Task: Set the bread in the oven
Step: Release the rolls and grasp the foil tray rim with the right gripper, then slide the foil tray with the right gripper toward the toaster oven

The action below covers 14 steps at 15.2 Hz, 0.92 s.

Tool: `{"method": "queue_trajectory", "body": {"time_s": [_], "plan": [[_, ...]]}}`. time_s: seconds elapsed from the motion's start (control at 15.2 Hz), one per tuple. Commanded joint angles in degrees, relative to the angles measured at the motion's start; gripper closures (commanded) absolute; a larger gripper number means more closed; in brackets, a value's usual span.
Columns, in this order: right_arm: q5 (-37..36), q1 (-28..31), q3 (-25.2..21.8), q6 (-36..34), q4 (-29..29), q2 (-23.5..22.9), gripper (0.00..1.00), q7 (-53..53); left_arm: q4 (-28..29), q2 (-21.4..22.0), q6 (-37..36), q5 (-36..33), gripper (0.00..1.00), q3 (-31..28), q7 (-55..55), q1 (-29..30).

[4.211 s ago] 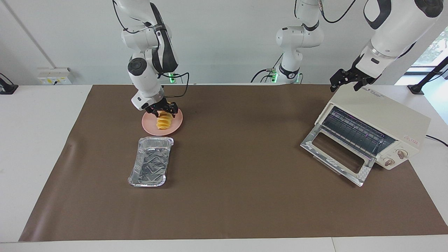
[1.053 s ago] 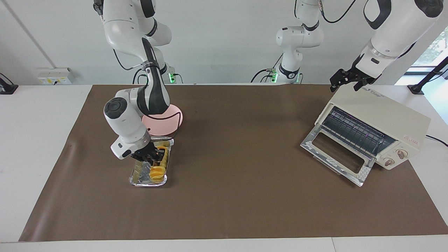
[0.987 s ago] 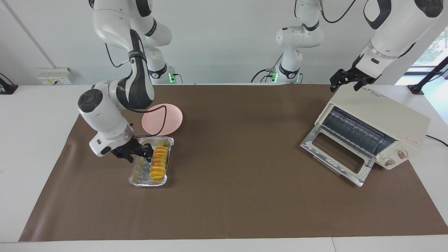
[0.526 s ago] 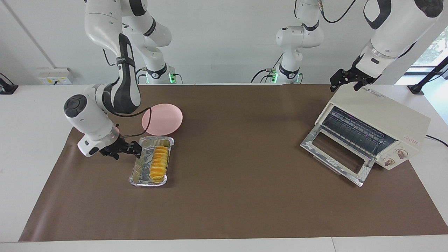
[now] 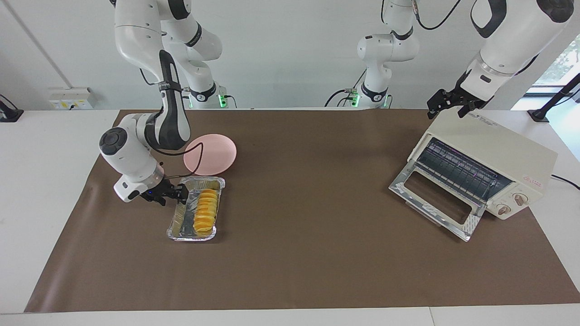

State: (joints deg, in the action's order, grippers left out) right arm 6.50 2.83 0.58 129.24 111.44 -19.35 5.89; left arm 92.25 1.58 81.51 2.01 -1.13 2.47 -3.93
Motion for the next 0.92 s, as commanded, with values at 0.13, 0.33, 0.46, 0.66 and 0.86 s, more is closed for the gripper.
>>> {"method": "queue_trajectory", "body": {"time_s": [0.13,0.33,0.46,0.66,0.86], "plan": [[1.14,-0.1,0.48,0.49,1.24,1.94,1.0,0.88,0.04,0.53,-0.12,-0.42,0.0,0.34,-0.18,0.59],[1.93,-0.89,0.57,-2.92,-2.35,2.3,1.0,0.35,0.04,0.53,-0.12,-0.42,0.0,0.43,-0.18,0.59],[2.46,-2.11,0.57,-6.97,-5.6,2.38,1.0,-1.75,0.04,0.53,-0.12,-0.42,0.0,0.43,-0.18,0.59],[4.04,-4.05,0.57,-10.67,-9.04,3.0,1.0,-5.09,0.04,0.53,-0.12,-0.42,0.0,0.34,-0.18,0.59],[4.4,-9.22,0.57,-11.56,-12.38,2.83,1.0,-10.79,0.04,0.53,-0.12,-0.42,0.0,0.43,-0.1,0.59]]}}
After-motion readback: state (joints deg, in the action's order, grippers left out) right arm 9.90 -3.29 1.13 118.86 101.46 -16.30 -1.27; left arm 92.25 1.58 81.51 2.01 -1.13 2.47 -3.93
